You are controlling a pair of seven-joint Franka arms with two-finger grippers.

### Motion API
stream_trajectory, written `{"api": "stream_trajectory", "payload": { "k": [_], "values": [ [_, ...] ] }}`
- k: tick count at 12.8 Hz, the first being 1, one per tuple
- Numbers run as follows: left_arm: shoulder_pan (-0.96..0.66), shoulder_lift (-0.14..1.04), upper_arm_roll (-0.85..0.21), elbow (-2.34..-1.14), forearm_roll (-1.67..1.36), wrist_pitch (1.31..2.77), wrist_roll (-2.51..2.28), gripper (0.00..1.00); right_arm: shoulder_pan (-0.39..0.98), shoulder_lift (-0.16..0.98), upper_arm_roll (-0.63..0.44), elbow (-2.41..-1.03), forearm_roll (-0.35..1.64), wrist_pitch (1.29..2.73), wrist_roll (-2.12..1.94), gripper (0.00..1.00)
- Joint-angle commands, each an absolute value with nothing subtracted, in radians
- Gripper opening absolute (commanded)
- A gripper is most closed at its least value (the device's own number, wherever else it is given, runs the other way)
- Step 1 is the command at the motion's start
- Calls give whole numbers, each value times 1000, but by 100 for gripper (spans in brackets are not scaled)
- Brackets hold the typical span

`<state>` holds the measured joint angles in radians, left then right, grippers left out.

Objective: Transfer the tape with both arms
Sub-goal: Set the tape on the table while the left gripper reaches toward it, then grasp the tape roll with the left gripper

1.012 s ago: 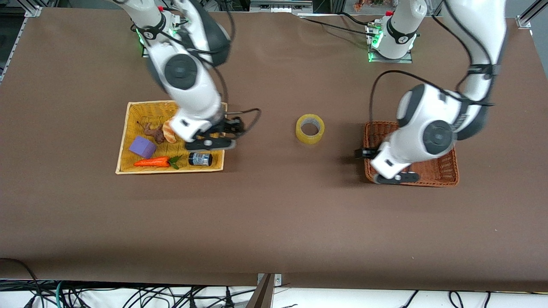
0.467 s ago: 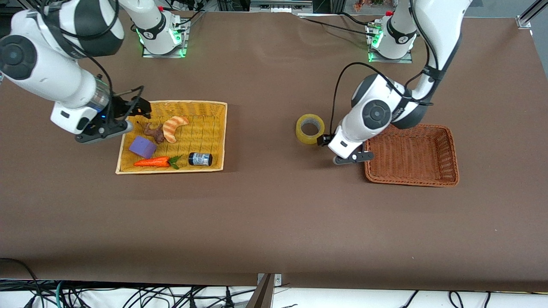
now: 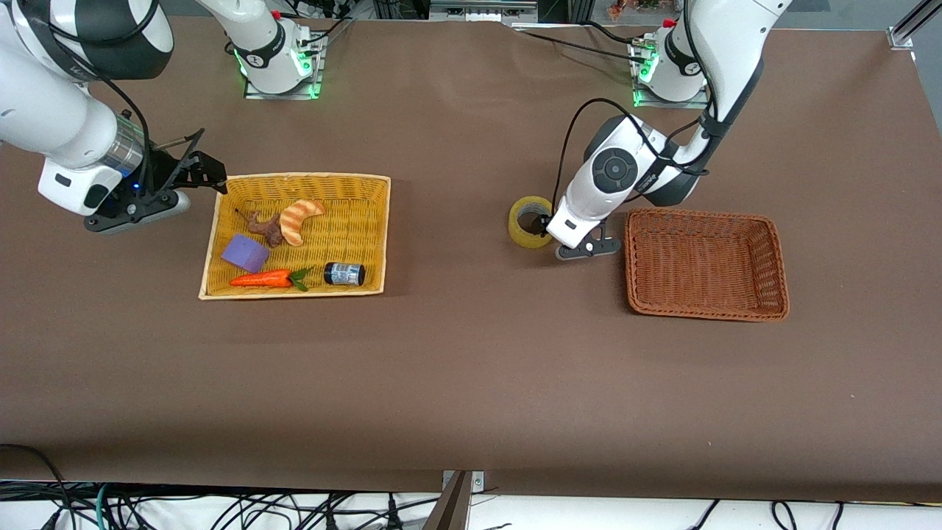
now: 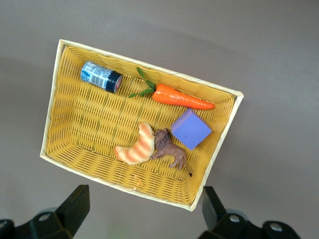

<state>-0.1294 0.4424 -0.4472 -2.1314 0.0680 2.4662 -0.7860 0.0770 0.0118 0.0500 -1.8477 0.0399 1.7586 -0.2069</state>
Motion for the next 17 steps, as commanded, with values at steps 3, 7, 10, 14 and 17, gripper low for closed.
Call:
{"api": "stream_trajectory", "payload": {
  "k": [3, 7, 10, 14, 17],
  "values": [
    [-117, 407, -497, -2194, 125, 2499, -886, 100, 71, -14, 54, -1875, 38, 1749, -224, 100],
    [-121, 454, -506, -2203, 397, 2505, -1086, 87, 71, -14, 54, -1875, 38, 1747, -224, 100],
    [-114, 486, -503, -2198, 405, 2556, -1091, 53, 71, -14, 54, -1876, 38, 1747, -224, 100],
    [-112, 502, -500, -2175, 394, 2557, -1134, 0, 71, -14, 54, -1876, 37, 1749, -224, 100],
    [-84, 485, -512, -2122, 370, 2466, -1105, 0, 69, -12, 52, -1875, 37, 1749, -224, 100]
  ]
}}
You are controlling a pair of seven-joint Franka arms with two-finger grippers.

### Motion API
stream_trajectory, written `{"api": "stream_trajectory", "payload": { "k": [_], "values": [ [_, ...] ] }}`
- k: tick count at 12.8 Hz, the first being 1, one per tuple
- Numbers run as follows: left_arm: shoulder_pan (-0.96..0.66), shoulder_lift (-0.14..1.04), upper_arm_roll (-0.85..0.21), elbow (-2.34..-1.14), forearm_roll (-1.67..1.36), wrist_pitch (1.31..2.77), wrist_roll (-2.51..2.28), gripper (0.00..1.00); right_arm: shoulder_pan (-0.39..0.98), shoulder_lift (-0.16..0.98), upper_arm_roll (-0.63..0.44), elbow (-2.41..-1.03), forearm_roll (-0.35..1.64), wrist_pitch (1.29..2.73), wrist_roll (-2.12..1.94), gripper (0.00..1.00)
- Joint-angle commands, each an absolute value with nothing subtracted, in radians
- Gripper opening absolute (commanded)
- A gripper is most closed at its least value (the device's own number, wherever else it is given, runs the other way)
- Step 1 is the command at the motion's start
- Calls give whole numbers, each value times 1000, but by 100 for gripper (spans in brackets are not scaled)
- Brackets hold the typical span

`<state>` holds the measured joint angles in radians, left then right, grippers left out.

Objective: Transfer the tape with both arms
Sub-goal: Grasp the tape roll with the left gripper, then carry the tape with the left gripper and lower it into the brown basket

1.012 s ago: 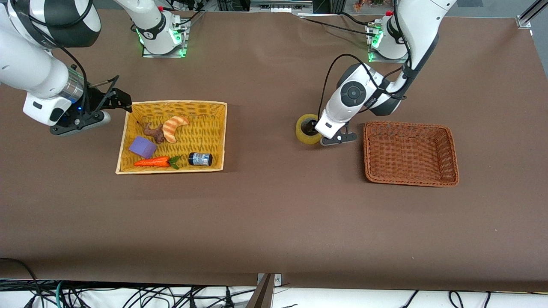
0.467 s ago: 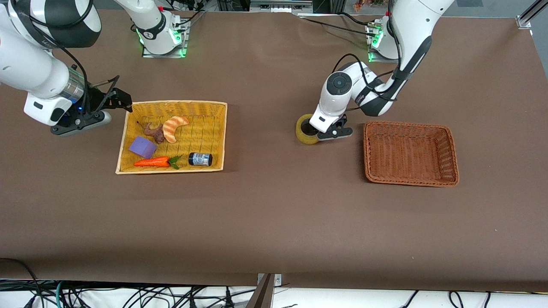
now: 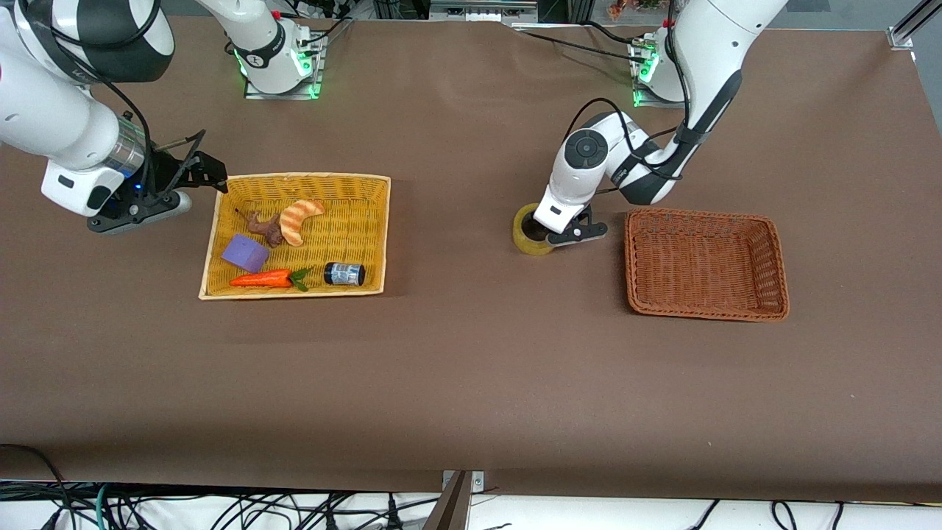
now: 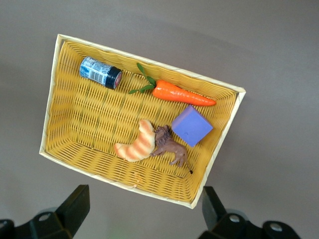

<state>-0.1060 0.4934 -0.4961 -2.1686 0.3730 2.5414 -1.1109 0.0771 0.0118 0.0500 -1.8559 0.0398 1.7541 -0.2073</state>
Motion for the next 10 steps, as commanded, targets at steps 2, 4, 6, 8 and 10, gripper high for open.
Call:
{"api": "stream_trajectory", "payload": {
  "k": [2, 4, 6, 8, 10],
  "values": [
    [-86, 448, -511, -2010, 286, 2241, -928, 0, 71, -12, 52, -1875, 37, 1749, -224, 100],
    [-75, 391, -423, -1904, 125, 2047, -623, 0, 71, -12, 52, -1875, 37, 1749, -222, 100],
    [-86, 324, -266, -1894, 30, 1993, -310, 0, 71, -9, 54, -1875, 37, 1749, -218, 100],
    [-78, 319, -145, -1911, 20, 1993, -64, 0, 71, -8, 57, -1873, 32, 1749, -212, 100],
    [-71, 321, -88, -1942, 20, 2022, 46, 0, 71, -8, 61, -1873, 31, 1749, -212, 100]
  ]
}}
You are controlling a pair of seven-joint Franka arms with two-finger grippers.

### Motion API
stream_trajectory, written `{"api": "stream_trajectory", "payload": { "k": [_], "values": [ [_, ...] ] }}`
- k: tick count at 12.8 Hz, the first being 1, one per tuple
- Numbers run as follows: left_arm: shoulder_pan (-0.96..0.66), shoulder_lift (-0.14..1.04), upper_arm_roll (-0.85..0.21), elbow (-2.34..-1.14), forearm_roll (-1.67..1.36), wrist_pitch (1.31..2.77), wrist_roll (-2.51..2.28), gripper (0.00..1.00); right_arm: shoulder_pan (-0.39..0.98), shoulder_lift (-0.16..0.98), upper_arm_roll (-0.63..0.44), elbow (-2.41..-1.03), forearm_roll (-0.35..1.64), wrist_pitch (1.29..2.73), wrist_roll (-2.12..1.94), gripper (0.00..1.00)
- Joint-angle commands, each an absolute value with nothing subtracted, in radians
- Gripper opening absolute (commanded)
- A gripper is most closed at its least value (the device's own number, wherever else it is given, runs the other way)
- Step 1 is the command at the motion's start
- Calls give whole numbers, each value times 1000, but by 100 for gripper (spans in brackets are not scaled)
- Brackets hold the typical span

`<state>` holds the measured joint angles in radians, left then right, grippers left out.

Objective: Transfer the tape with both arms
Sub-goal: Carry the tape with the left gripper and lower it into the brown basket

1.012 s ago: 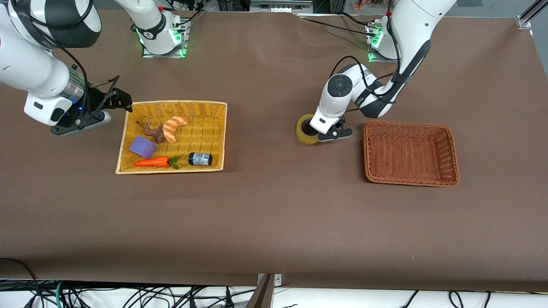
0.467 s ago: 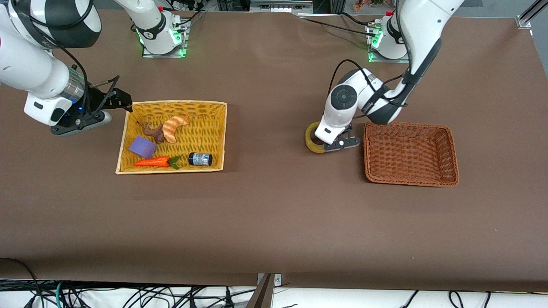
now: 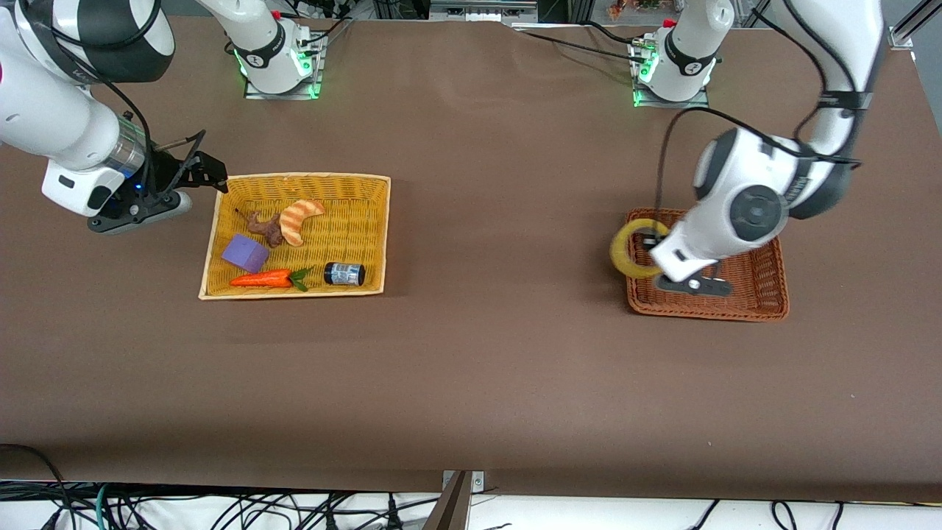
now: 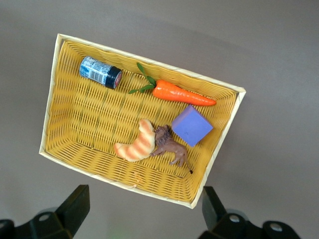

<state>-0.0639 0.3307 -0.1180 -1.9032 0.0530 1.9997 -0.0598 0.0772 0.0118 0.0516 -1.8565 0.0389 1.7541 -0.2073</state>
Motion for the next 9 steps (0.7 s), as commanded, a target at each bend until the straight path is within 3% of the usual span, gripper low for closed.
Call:
{"api": "stream_trajectory", "payload": {
  "k": [1, 6, 9],
  "values": [
    [-71, 321, -66, -1954, 20, 2032, 86, 0, 71, -8, 61, -1873, 31, 1749, -212, 100],
    [-52, 380, -37, -2033, 20, 2267, 162, 0, 72, -6, 63, -1873, 31, 1756, -212, 100],
    [-31, 417, -37, -2033, 20, 2315, 190, 0, 72, -6, 63, -1871, 31, 1761, -212, 100]
  ]
}}
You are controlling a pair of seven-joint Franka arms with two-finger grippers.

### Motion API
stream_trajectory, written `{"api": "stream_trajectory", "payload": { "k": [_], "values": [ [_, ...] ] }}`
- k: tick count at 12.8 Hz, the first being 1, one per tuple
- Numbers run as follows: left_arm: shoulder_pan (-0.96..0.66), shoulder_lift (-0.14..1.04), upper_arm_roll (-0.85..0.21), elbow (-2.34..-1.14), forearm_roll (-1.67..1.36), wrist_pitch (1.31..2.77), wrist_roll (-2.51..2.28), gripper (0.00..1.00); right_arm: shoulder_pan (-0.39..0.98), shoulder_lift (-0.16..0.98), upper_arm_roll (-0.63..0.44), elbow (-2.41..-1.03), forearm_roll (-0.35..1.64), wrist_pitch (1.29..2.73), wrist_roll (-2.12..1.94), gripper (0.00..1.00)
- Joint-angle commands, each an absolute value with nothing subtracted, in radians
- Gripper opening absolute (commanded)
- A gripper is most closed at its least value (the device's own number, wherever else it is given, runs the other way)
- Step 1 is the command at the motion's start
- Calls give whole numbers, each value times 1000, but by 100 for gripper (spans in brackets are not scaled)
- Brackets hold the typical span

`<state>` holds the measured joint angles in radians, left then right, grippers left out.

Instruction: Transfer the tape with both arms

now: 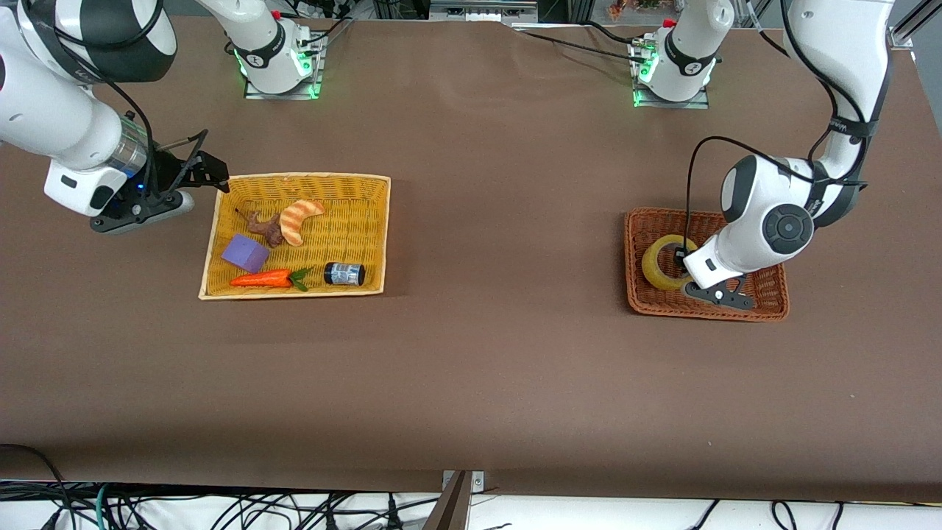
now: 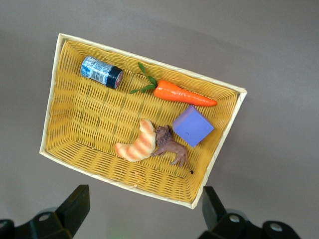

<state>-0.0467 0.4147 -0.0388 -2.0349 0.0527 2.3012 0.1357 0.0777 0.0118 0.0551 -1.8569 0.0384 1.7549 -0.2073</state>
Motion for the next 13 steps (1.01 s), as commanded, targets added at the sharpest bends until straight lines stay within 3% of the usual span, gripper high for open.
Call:
{"api": "stream_trajectory", "payload": {
  "k": [1, 2, 4, 7, 13],
  "values": [
    [-32, 419, -37, -2031, 20, 2315, 190, 0, 71, -6, 63, -1870, 29, 1763, -212, 100],
    [-32, 419, -37, -2023, 20, 2313, 190, 0, 72, -6, 63, -1870, 22, 1766, -212, 100],
    [-31, 413, -37, -1985, 20, 2274, 184, 63, 71, -8, 63, -1861, -11, 1769, -212, 100],
    [-32, 397, -38, -1867, -46, 2098, 173, 100, 72, -14, 66, -1853, -28, 1769, -196, 100],
    [-34, 272, -37, -1487, -60, 1589, 64, 100, 71, -12, 66, -1825, -23, 1772, -198, 100]
  ]
}}
